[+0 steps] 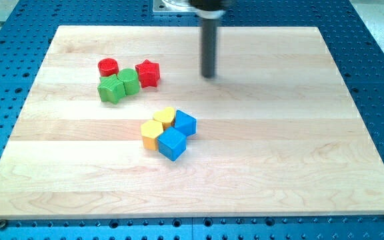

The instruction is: Place the cube at the bottom left of the board

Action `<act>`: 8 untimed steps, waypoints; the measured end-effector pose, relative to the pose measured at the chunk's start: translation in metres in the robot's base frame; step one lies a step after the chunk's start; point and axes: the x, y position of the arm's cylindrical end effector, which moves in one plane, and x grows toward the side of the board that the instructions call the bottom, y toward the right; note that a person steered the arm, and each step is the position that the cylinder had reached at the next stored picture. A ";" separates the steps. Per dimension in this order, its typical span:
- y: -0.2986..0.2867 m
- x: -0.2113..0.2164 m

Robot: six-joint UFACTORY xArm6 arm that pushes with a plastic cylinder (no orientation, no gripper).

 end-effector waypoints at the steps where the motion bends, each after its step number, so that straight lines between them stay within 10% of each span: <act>1: 0.017 0.079; 7: -0.175 0.210; 8: -0.130 0.236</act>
